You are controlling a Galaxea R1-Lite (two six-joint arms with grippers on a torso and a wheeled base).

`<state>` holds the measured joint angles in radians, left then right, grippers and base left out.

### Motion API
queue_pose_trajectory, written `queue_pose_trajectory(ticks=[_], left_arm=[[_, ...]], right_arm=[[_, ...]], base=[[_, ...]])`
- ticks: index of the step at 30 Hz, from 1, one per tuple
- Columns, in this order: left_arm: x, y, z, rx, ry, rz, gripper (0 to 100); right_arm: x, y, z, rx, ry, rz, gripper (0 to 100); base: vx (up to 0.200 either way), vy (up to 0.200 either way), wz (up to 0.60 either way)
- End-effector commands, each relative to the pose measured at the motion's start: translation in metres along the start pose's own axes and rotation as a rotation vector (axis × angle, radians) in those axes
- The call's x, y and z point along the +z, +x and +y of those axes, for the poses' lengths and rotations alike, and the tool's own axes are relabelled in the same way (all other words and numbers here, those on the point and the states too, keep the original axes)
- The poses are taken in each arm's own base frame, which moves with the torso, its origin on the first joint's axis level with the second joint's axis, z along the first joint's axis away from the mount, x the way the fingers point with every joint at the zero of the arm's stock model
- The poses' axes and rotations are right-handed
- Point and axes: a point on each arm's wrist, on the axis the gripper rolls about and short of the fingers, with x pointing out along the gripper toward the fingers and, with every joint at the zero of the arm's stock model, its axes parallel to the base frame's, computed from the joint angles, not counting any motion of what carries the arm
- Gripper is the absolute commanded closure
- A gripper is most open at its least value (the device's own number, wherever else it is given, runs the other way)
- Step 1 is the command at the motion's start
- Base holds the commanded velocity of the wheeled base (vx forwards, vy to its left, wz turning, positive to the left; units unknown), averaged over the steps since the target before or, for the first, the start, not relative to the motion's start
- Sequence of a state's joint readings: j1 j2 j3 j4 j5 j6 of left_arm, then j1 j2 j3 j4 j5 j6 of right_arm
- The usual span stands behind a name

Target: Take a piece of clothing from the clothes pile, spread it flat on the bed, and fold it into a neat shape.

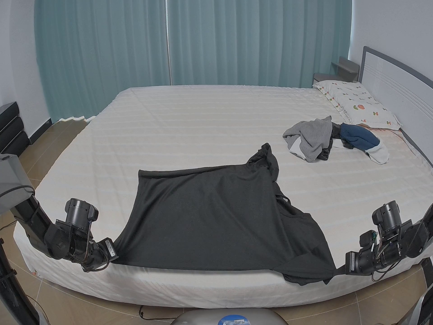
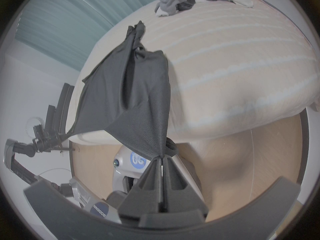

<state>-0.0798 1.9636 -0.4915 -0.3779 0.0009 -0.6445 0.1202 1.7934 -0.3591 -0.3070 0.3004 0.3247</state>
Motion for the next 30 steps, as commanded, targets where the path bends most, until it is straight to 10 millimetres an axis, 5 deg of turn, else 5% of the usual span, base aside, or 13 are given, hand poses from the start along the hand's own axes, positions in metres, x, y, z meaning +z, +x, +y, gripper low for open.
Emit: queue_pose_trajectory(ticks=[1,7,8,9,10,30], left_arm=[[-0.003,0.001,0.002,0.021,0.014,0.02,100],[-0.007,0.002,0.001,0.027,0.029,0.036,100],[-0.009,0.003,0.0,0.027,0.035,0.041,100],[-0.009,0.003,-0.001,0.024,0.038,0.04,100],[-0.01,0.003,-0.001,0.023,0.037,0.042,0],[0.008,-0.008,-0.015,-0.054,-0.034,-0.044,0]], right_arm=[[-0.002,0.005,-0.001,-0.008,0.0,0.029,100],[-0.005,0.019,-0.001,-0.018,-0.013,0.087,100],[-0.004,0.023,-0.002,-0.022,-0.012,0.096,0],[-0.003,0.025,-0.002,-0.022,-0.012,0.102,0],[0.001,0.028,-0.001,-0.019,-0.011,0.095,0],[0.049,0.03,0.023,0.049,0.037,-0.051,0]], base=[[0.0,0.0,0.0],[0.0,0.0,0.0],[0.0,0.0,0.0],[0.0,0.0,0.0],[0.0,0.0,0.0],[0.0,0.0,0.0]])
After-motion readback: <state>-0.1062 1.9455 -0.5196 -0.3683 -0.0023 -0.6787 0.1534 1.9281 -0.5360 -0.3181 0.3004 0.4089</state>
